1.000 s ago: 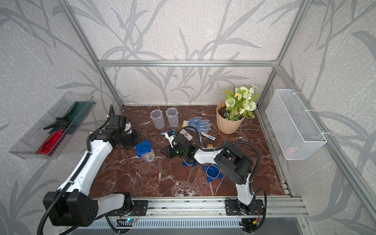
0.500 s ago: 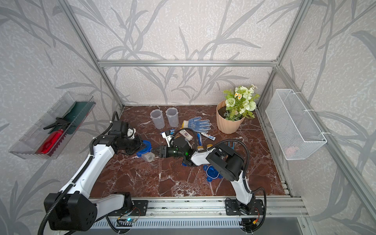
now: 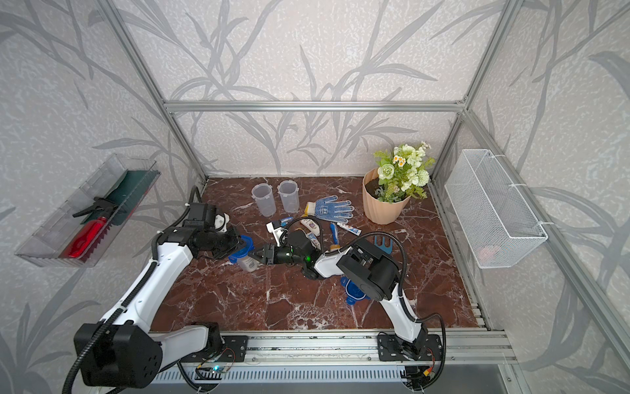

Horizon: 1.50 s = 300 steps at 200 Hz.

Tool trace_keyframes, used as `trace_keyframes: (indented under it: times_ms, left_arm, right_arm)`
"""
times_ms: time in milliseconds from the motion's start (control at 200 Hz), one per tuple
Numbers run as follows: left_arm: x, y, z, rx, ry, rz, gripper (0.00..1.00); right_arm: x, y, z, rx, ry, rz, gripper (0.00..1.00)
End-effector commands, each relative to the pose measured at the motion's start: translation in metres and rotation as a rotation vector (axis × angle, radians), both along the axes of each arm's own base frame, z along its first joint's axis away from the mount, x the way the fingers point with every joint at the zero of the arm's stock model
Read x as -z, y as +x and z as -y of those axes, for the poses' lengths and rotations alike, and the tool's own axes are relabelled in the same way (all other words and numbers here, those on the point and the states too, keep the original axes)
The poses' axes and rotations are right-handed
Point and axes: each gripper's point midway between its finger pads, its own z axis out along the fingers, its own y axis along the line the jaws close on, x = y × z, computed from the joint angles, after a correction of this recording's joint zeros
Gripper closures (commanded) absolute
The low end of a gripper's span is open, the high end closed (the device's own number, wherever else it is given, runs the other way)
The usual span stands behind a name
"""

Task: Take out toiletry kits
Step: Unfasten the latch on the container.

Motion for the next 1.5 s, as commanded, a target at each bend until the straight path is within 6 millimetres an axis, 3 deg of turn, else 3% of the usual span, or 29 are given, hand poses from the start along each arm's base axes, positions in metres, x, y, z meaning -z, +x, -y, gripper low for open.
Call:
trace_keyframes:
  times_ms: [0, 255, 740, 1075, 1495]
  left_arm:
    - [0.040, -0.033, -0.019, -0.041, 0.105, -0.173, 1.00]
    - [0.052, -0.040, -0.019, -0.078, 0.089, -0.184, 1.00]
    - [0.082, -0.062, -0.021, -0.151, 0.068, -0.246, 1.00]
    - [0.086, -0.076, -0.025, -0.193, 0.074, -0.252, 1.00]
    - [0.089, -0.079, -0.028, -0.203, 0.094, -0.270, 1.00]
  right_arm:
    - [-0.021, -0.002, -0.007, -0.027, 0.092, 0.023, 0.54]
    - [-0.036, -0.009, -0.011, -0.055, 0.163, 0.028, 0.54]
    - [-0.075, -0.018, 0.001, -0.067, 0.315, 0.109, 0.54]
    - [-0.089, -0.018, 0.006, -0.057, 0.328, 0.171, 0.54]
    - [-0.110, -0.015, 0.017, -0.040, 0.335, 0.236, 0.54]
